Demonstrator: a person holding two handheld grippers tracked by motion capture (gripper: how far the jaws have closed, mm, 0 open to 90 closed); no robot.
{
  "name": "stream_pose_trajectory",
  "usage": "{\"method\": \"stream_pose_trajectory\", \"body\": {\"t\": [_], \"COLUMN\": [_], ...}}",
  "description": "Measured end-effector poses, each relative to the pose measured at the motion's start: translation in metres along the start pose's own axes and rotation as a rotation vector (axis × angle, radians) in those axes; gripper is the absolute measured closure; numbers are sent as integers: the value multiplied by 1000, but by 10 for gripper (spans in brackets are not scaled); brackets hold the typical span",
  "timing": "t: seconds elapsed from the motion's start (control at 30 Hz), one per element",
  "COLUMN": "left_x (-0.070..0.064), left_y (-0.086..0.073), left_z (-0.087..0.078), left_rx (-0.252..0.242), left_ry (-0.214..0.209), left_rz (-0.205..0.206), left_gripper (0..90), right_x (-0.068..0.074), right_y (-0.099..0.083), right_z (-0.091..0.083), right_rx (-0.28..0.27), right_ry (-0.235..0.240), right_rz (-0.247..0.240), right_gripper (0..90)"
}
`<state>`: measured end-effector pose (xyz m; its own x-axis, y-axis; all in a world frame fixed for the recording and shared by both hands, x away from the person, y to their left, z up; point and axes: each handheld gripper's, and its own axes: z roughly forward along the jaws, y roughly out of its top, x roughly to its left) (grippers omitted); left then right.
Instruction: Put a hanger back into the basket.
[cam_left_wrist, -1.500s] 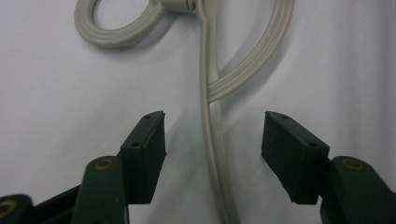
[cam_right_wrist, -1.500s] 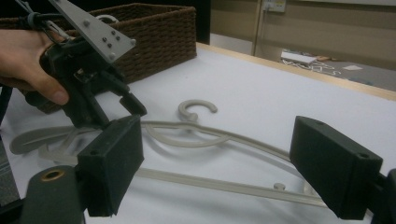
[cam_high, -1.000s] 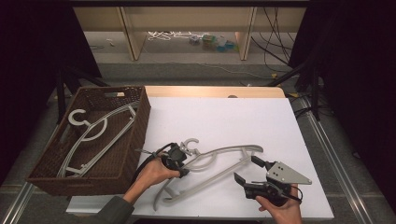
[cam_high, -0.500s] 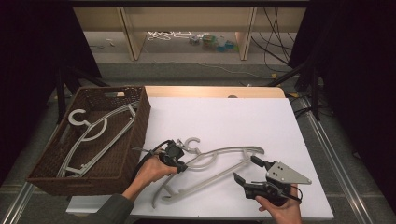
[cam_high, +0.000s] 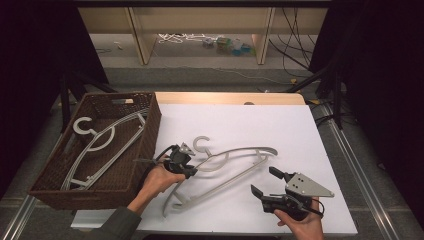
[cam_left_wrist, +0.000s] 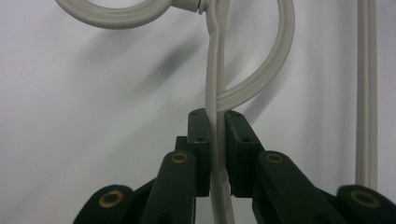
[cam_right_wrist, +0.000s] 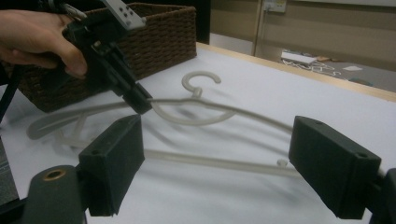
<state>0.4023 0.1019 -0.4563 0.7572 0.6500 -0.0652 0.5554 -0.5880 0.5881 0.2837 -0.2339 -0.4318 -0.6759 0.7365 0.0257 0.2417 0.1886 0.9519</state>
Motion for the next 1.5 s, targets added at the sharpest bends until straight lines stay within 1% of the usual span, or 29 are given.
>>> {"method": "stream_pose_trajectory", "body": {"t": [0.03, 0.07, 0.13, 0.17, 0.27, 0.3, 0.37, 0.4, 0.47, 0.5, 0.57, 0.6, 0.63, 0.67, 0.73, 0.8, 0.83, 0.87, 0.9, 0.97, 1.0, 1.1, 1.17, 1.2, 1.23, 1.27, 1.33, 1.4, 1.5], "left_x": [1, 2, 2, 3, 4, 5, 5, 5, 5, 6, 6, 7, 7, 6, 4, 1, 0, -1, -2, -4, -4, -4, -3, -2, -1, 0, 4, 10, 19], "left_y": [1, 1, 1, 2, 2, 2, 3, 3, 3, 3, 2, 2, 2, 2, 3, 5, 6, 7, 9, 13, 15, 23, 29, 31, 33, 35, 37, 38, 37], "left_z": [-3, -6, -8, -10, -18, -21, -24, -25, -29, -33, -38, -40, -43, -44, -46, -49, -51, -53, -57, -64, -68, -84, -96, -101, -106, -111, -120, -131, -144], "left_rx": [5, -6, -31, -41, -71, -69, -87, -91, -110, -116, -131, -143, -149, -158, -171, -179, -179, -182, -196, -219, -221, -241, -255, -263, -269, -272, -274, -280, -295], "left_ry": [-8, -12, 5, 6, 4, -5, 1, -1, -5, 1, 3, -5, -8, -21, -33, -40, -53, -46, -41, -54, -55, -39, -17, -22, -22, -21, 2, 17, 18], "left_rz": [-3, -2, -3, -11, -32, -34, -44, -55, -61, -68, -77, -82, -82, -91, -91, -81, -75, -75, -76, -80, -76, -60, -46, -44, -44, -44, -38, -45, -62], "left_gripper": [813, 814, 815, 815, 814, 815, 815, 815, 815, 815, 815, 815, 815, 815, 815, 816, 815, 815, 815, 816, 815, 816, 816, 817, 817, 816, 816, 817, 817], "right_x": [-1, 0, 0, 0, 0, 0, -1, -1, 0, 0, 0, -1, -1, -2, -1, -1, -1, -2, -2, -2, -2, -2, -2, -1, -1, -1, -1, -1, -1], "right_y": [0, 0, 0, 0, 0, 0, 0, 0, 0, 0, 0, 0, 0, 0, 0, 0, 0, 0, 0, 0, 0, 0, 0, -1, 0, 0, 0, 0, -1], "right_z": [0, 0, 1, 0, 0, 0, -1, -1, 0, 0, 0, -1, 0, -1, -1, -1, -1, -1, -1, 0, -1, -1, -1, -1, -1, -1, -1, -1, 0], "right_rx": [-6, -3, -7, 0, -12, -9, 4, 1, -7, -2, -11, -2, -6, 0, -4, -5, 0, -1, -3, -3, 9, -9, -2, -1, -4, -7, -1, -7, -4], "right_ry": [-7, 7, 11, 1, 12, 13, 4, 4, 14, 7, 12, 0, 9, 1, 1, 3, 0, 3, -1, 6, -2, 2, 1, 7, 1, 7, 1, 6, -2], "right_rz": [-11, 9, 8, 3, 13, 10, 4, 6, 11, 5, 15, 3, 8, 4, 9, 8, 5, 8, 5, 13, 10, 13, 8, 15, 9, 11, 5, 10, 5], "right_gripper": [189, 190, 190, 190, 190, 190, 189, 189, 189, 189, 189, 189, 189, 189, 189, 189, 189, 189, 189, 189, 189, 189, 189, 189, 189, 189, 189, 189, 189]}}
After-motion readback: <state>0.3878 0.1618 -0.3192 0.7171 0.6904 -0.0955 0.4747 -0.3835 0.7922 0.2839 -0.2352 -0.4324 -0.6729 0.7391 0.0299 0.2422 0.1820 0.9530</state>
